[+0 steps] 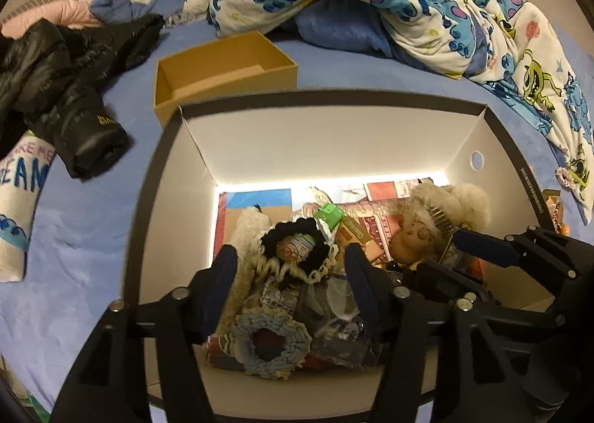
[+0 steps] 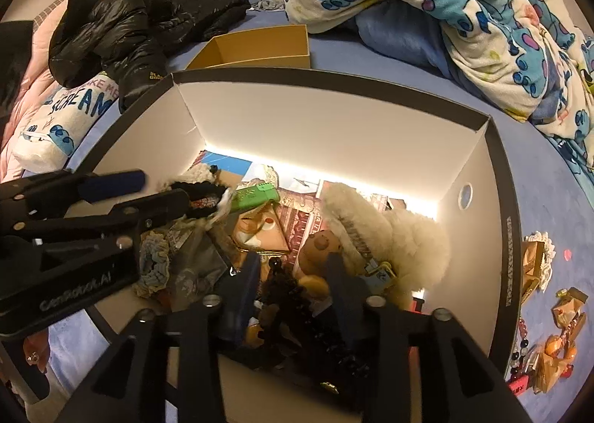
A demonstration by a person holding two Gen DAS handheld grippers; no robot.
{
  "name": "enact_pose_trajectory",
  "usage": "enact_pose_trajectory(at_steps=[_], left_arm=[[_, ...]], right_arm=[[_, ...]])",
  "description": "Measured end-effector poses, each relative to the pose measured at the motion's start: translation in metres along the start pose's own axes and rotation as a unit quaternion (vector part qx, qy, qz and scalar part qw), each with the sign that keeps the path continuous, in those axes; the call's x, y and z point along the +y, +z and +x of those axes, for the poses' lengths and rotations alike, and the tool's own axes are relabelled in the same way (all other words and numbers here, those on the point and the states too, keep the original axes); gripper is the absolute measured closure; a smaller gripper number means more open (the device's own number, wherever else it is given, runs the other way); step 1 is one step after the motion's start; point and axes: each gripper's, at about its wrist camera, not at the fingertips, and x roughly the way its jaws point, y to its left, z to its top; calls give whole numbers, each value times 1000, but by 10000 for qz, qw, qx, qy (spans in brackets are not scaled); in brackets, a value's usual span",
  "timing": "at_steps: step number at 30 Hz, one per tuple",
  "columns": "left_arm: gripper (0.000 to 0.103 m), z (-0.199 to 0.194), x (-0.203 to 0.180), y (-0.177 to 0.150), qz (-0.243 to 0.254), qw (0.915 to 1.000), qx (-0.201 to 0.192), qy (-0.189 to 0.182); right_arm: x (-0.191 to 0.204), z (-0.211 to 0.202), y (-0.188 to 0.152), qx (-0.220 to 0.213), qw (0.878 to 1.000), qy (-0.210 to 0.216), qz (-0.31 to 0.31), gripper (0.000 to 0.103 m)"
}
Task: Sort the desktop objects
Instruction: 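Lower both tools into the shoebox and open them to release the items, then withdraw both tools from the shoebox toward the remaining pile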
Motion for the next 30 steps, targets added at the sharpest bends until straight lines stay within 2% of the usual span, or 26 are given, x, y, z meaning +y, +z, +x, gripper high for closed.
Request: enact_pose_trajectory(at_steps=[4,10,11,16,22,26,30], left_arm=[[39,-4,-2,0,53,10000,-23,14],[38,-7,-2,-2,52,10000,-30,63],[38,-8,-2,-3,59,9999,-43,74],[24,-23,-2,-5,61,9993,-266,248],[11,-47,-2,-3,26,9980,-500,395],[9,-64,-1,-5,11,9966,-631,520],[9,-80,-1,-6,-40,9960,-754,476]], right_arm=[[2,-2,-1,-54,9999,-106,-77,45],[4,-5,0,-91,9996,-216,-143,40],[4,-6,0,-105,9995,-238,-152,36],[7,-13,-1,-249,9990,-289,-245,25],[11,-26,-3,-400,9982,-319,-304,23],[8,-38,-7,-495,9978,-358,-240,23],[2,-52,-16,-635,9973,-329,-180,23]])
